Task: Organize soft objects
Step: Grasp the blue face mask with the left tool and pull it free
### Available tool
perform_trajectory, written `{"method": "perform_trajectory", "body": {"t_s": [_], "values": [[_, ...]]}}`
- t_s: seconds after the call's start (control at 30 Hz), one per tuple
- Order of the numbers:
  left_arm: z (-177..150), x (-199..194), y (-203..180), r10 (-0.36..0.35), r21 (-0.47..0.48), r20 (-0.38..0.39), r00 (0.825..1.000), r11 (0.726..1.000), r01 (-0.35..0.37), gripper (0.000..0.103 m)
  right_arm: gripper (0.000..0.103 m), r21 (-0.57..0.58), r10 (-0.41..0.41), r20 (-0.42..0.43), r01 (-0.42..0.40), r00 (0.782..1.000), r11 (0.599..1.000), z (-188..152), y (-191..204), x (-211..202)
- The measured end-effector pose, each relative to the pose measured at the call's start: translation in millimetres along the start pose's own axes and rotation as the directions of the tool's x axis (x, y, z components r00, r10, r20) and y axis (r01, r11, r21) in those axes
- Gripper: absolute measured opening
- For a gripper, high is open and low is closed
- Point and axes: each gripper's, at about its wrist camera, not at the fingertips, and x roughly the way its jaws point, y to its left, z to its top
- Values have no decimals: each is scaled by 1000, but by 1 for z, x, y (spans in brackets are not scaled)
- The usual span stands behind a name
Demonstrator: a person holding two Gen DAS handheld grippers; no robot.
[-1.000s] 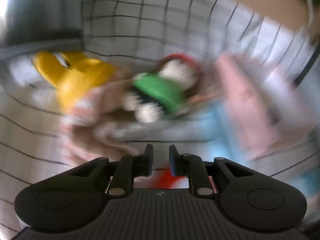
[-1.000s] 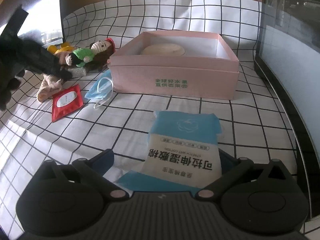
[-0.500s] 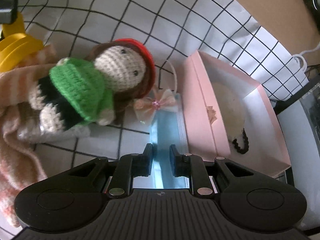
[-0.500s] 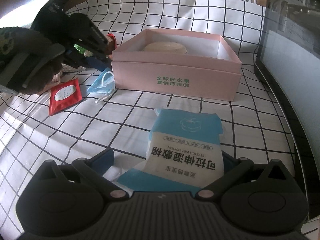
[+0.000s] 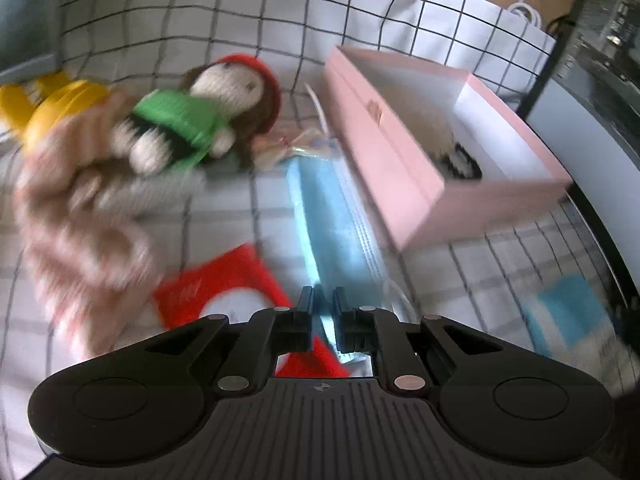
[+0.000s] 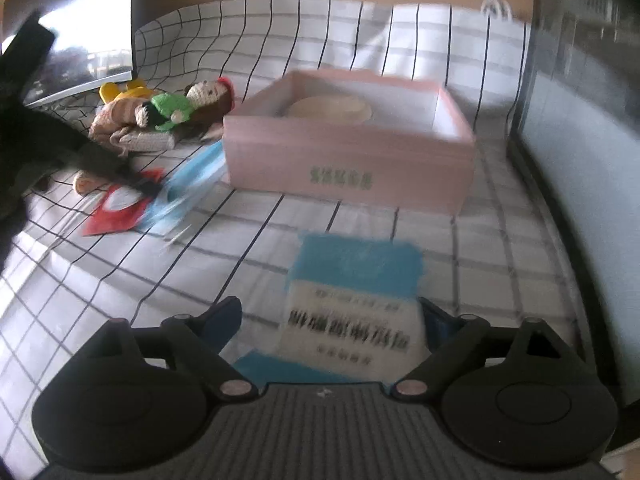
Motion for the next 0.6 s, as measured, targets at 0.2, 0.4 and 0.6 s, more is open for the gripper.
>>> {"method": "perform_trajectory", "body": {"t_s": [0.2,0.4,0.6], "values": [[-23,-30,42,72,-61,7,997,996,-72,12,91,-49,19,120,-13,993,999,36,24,-26],[-22,-48,90,102,-145,29,994,985,-97,15,85,-62,129,61,-125,990,990,52,61,-17],[2,-62,64,-168,69,87,982,984,162,16,85,-125,104,65,-96,992,988,45,51,-23]]}}
